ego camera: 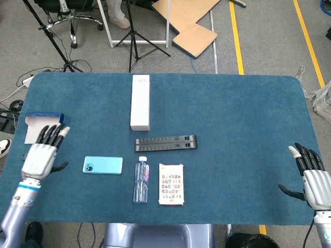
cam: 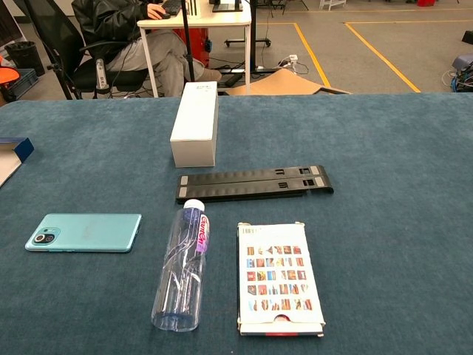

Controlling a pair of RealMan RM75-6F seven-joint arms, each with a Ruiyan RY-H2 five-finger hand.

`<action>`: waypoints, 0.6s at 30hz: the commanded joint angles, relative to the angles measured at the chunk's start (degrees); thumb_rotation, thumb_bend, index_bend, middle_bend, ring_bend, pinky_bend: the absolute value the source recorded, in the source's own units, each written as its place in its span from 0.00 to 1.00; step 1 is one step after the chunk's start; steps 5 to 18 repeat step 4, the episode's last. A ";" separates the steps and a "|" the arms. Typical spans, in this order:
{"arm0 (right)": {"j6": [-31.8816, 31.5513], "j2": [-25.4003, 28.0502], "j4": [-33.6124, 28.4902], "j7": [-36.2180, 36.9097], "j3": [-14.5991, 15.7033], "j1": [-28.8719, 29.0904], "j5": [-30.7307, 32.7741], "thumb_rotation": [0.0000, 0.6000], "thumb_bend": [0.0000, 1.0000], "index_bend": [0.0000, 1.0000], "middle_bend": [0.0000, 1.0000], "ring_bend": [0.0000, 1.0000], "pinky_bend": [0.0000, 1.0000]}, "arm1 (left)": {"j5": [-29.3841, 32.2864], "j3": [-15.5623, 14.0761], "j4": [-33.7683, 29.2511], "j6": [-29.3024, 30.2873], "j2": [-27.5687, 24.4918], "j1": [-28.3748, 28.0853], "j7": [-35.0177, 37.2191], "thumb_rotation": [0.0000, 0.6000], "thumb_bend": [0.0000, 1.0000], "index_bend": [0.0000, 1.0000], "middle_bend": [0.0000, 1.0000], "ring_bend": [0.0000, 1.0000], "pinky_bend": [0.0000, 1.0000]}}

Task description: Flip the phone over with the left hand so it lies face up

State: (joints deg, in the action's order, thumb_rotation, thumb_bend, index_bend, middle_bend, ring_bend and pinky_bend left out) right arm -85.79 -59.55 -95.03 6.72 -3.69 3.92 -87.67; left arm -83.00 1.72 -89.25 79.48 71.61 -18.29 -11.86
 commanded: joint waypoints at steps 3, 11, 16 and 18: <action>-0.22 0.04 -0.09 -0.01 -0.03 -0.07 -0.09 1.00 0.00 0.05 0.00 0.00 0.00 | -0.73 -1.70 -1.69 1.98 -2.70 2.54 0.40 1.00 0.05 0.00 0.00 0.00 0.00; -0.22 0.07 -0.10 0.08 -0.03 -0.08 -0.06 1.00 0.00 0.05 0.00 0.00 0.00 | -0.70 -1.95 -2.02 2.16 -3.29 3.00 0.57 1.00 0.05 0.00 0.00 0.00 0.00; -0.22 0.07 -0.10 0.08 -0.03 -0.08 -0.06 1.00 0.00 0.05 0.00 0.00 0.00 | -0.70 -1.95 -2.02 2.16 -3.29 3.00 0.57 1.00 0.05 0.00 0.00 0.00 0.00; -0.22 0.07 -0.10 0.08 -0.03 -0.08 -0.06 1.00 0.00 0.05 0.00 0.00 0.00 | -0.70 -1.95 -2.02 2.16 -3.29 3.00 0.57 1.00 0.05 0.00 0.00 0.00 0.00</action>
